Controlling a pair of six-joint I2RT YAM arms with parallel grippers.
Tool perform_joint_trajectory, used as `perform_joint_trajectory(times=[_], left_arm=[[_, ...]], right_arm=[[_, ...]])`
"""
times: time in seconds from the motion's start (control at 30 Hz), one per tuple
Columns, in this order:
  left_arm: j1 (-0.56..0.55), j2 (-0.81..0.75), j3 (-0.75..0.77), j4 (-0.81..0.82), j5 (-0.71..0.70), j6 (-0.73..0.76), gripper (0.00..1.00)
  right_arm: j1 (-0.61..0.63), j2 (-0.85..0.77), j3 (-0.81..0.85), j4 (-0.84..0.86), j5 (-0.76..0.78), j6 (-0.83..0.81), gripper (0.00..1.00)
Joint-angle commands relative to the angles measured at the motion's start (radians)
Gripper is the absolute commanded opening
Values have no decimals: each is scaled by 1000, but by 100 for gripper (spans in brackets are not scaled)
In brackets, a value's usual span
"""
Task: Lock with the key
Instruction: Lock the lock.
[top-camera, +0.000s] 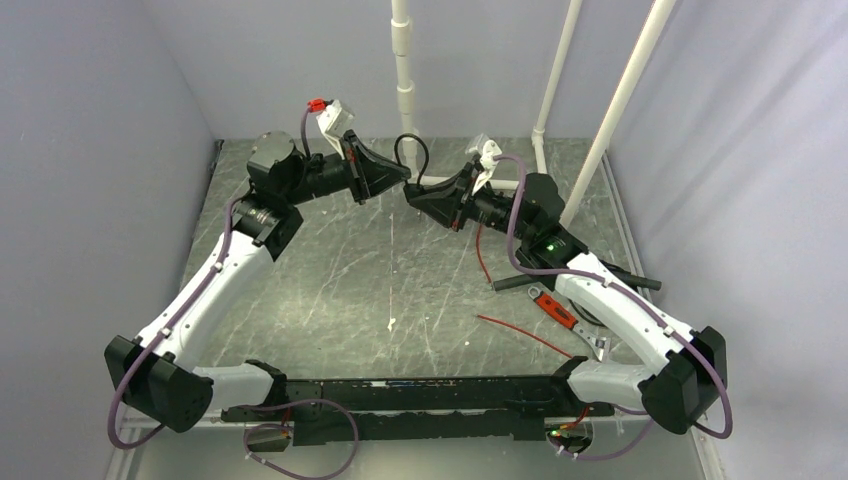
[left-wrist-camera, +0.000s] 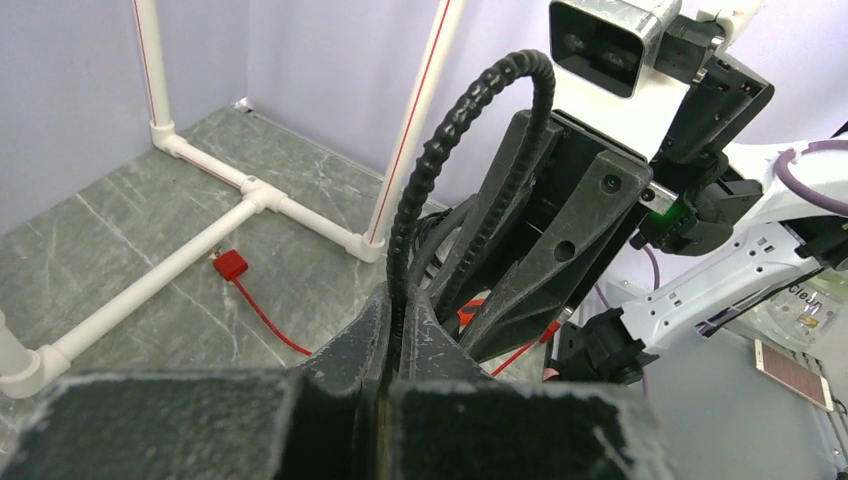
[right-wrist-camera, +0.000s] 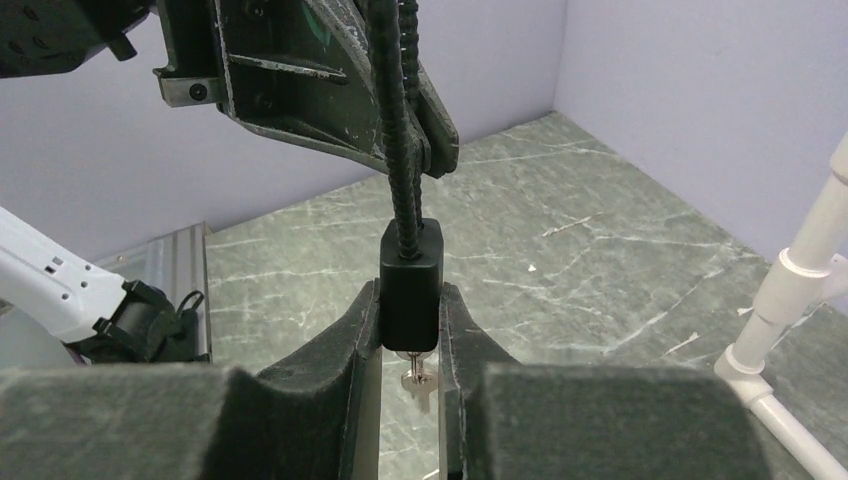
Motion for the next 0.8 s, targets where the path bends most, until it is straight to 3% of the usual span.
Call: perform_joint_trajectory(times=[0.0,0.3,0.53,0.6,0.7,0.77], left_arm=[[-34,0,-51,-147,105,36,0],[-39,12,-48,-188,202,97,0],[2,3,73,-373,191,321,2],[35,4,105,-402,230,345,16],[95,24,160,-398,355,311,50],[122,53,201,-371,465,263,62]], right_arm=[[3,-9,108,197,55,6,0],[2,-11,119,197,48,-17,0],[-4,-44,68,149,43,-32,0],[-4,-51,60,143,33,-32,0],[-4,-53,56,122,-2,-26,0],[-5,-53,48,110,-37,-37,0]])
